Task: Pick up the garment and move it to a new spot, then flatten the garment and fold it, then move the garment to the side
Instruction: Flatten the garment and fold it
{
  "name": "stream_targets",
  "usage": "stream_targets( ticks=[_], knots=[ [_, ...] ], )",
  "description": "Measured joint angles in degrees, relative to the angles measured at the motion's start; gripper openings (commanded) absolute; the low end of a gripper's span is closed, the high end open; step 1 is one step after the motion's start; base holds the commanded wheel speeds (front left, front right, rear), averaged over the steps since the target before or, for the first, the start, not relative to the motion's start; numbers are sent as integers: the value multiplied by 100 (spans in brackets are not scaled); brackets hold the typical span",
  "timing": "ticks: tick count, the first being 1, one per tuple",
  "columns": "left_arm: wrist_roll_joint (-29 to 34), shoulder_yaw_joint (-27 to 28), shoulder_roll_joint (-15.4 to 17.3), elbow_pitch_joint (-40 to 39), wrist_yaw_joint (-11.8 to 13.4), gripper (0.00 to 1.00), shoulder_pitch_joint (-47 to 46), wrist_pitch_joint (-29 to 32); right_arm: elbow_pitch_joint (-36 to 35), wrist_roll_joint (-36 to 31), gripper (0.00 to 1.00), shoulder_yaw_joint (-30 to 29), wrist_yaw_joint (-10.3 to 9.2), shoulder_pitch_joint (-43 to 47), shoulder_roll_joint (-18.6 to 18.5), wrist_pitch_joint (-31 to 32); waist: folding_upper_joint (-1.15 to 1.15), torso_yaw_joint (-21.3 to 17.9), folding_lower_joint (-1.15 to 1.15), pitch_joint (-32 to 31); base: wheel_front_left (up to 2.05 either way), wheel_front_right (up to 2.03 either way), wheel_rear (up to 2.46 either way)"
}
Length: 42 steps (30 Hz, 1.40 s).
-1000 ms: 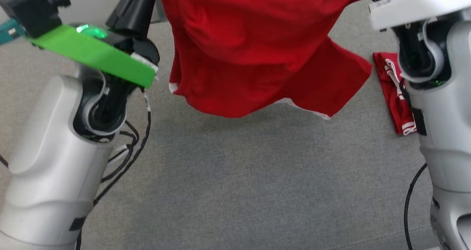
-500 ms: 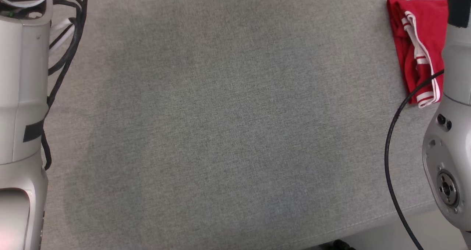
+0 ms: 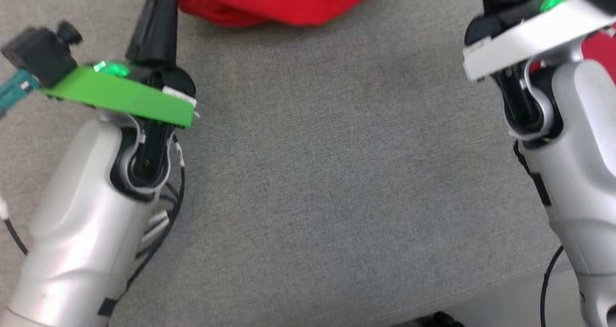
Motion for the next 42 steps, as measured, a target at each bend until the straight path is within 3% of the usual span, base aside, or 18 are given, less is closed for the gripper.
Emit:
stream_targets(
  ticks=[10, 21, 28, 34, 42],
  knots=[
    [-481, -522, 324, -132, 0, 0, 1993, -8, -1128, 332, 0, 136, 0, 2481, -845, 2376, 0, 155, -1, -971, 0, 0, 0],
    [-653, -1193, 829, -356, -1, 0, 3417, 191, -2138, 575, 0, -539, 0, 5054, -861, 4073, 0, 380, -1, -1860, 0, 0, 0],
    [-576, -1839, 1410, -872, 53, 0, 4082, 1048, -2442, 671, 0, -1065, -1, 6143, -671, 5391, 0, 522, -1, -2123, 0, 0, 0],
    [-698, -1784, 1549, -1346, 109, 0, 4180, 1077, -3004, 304, 0, -1470, 0, 6128, -503, 5349, 0, 617, -1, -2144, 0, 0, 0],
    [-564, -1708, 1261, -1533, 87, 0, 3322, 1262, -2508, -67, 0, -1357, -1, 4453, -843, 4976, 0, 766, -1, -1976, 0, 0, 0]
  ],
)
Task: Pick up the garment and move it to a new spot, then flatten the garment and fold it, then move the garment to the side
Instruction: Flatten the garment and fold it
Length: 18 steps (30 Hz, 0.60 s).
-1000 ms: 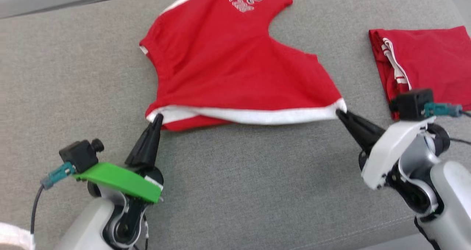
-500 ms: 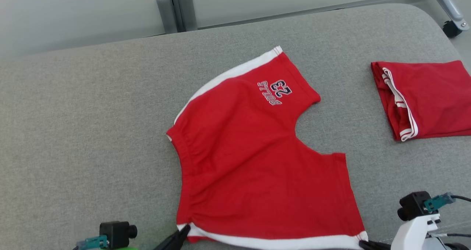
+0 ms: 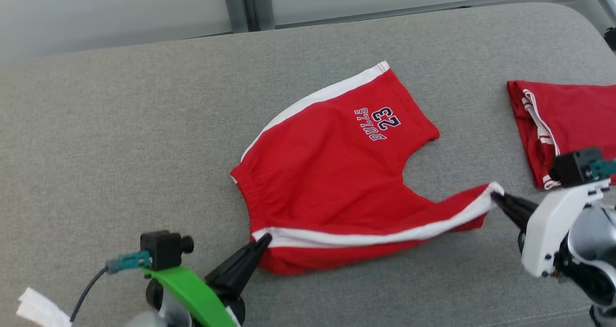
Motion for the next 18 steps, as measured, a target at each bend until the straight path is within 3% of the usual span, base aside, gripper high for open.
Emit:
stream_targets(
  ticks=[7, 18],
  knots=[
    [45, 115, -608, 630, 12, 0, -1066, 125, 1273, -424, 0, 367, 1, -1649, -252, -547, 0, 283, 0, 261, 0, 0, 0],
    [397, 289, -1451, 1903, 196, 0, -2314, -211, 3099, -916, 0, 1181, 2, -3820, -120, -1561, 0, 644, 0, 980, 0, 0, 0]
  ],
)
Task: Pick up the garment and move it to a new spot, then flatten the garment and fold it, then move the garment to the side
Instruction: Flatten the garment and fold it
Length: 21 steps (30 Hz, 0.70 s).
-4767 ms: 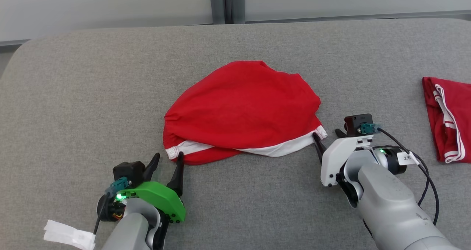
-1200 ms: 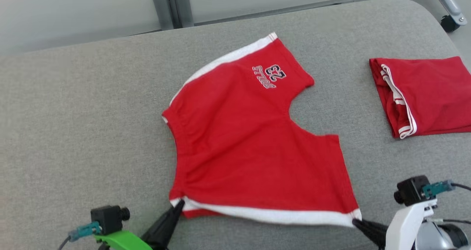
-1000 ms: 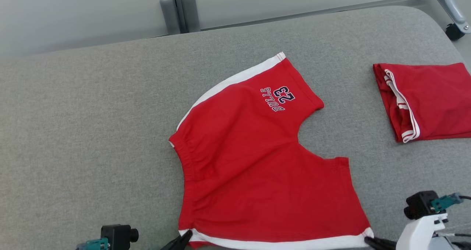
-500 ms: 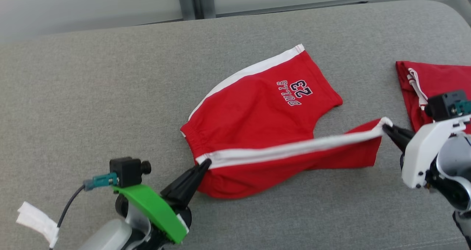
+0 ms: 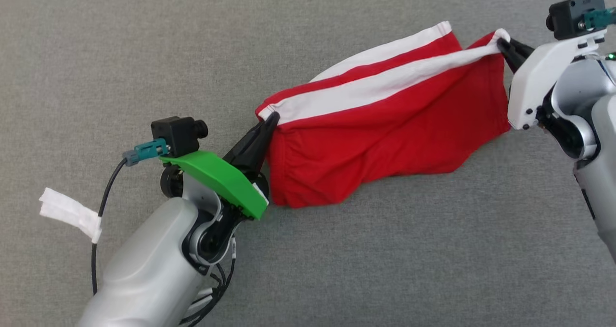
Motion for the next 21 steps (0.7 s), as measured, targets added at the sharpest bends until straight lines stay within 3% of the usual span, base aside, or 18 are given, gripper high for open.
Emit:
stream_targets(
  ticks=[7, 8, 9, 10, 14, 21],
  knots=[
    [12, 126, -366, 623, 80, 0, -322, -270, 1010, -355, 0, 250, 2, -675, 123, -867, 0, 242, 1, 366, 0, 0, 0],
    [12, 131, -394, 672, 80, 0, -326, -278, 1117, -378, 27, 252, 2, -725, 169, -981, 0, 265, 0, 396, 0, 0, 0],
    [12, 129, -422, 735, 80, 91, -336, -312, 1249, -368, 100, 253, 2, -783, 229, -1093, 0, 295, 0, 427, 0, 0, 0],
    [11, 143, -455, 791, 76, 100, -350, -366, 1354, -328, 100, 265, 2, -820, 290, -1213, 0, 322, 0, 453, 0, 0, 0],
    [14, 166, -525, 931, -1, 100, -397, -569, 1645, -256, 100, 376, 3, -916, 360, -1567, 0, 373, 1, 458, 0, 0, 0],
    [318, 360, -423, 854, -108, 100, -155, -994, 1927, 245, 100, 394, 3, -870, 321, -1649, 0, 329, 0, 167, 0, 0, 0]
  ],
)
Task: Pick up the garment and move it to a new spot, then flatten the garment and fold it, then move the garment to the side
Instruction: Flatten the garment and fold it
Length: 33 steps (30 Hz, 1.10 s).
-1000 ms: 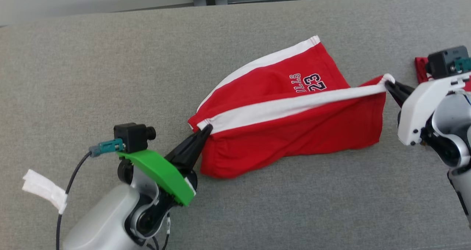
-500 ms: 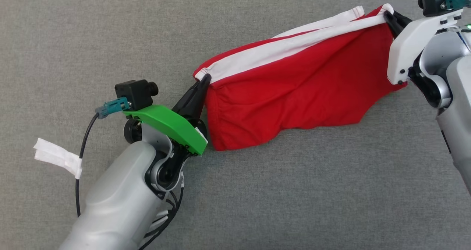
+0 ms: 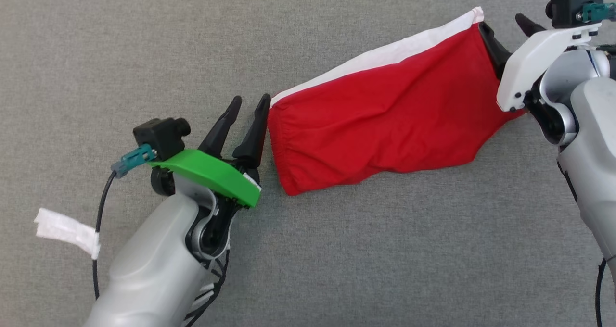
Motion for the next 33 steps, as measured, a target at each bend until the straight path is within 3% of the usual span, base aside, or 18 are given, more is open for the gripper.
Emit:
stream_targets(
  ticks=[2, 8, 16, 20, 28, 32, 33],
  knots=[
    [241, 180, 78, -120, -19, 100, 211, -41, 54, 122, 100, 48, 0, 107, -44, 122, 0, -22, 0, -110, 0, 0, 0],
    [1526, 1653, -31, -1128, -87, 100, 1369, -64, 334, 370, 100, -81, -1, 448, -94, 320, 0, -58, 0, -440, 0, 0, 0],
    [3108, 3531, -734, -2295, -151, 100, 2724, -68, 904, 224, 100, -458, -1, 587, -96, 62, 0, 180, 0, -564, 0, 0, 0],
    [3597, 3741, -811, -2582, -167, 100, 3020, -75, 1269, 145, 100, -684, 0, 577, -4, -54, 0, 367, 0, -524, 0, 0, 0],
    [3521, 3742, -822, -2777, -171, 100, 3304, -75, 2074, -180, 100, -1069, 0, 409, 130, -178, 0, 682, 0, -399, 0, 0, 0],
    [3518, 3822, -822, -2786, -175, 100, 3371, -75, 2280, -223, 100, -993, -31, 327, 204, 77, 0, 787, 0, -367, 0, 0, 0],
    [3511, 3839, -822, -2783, -175, 100, 3383, -75, 2295, -222, 89, -946, -44, 326, 224, 160, 0, 803, 0, -361, 0, 0, 0]
  ],
)
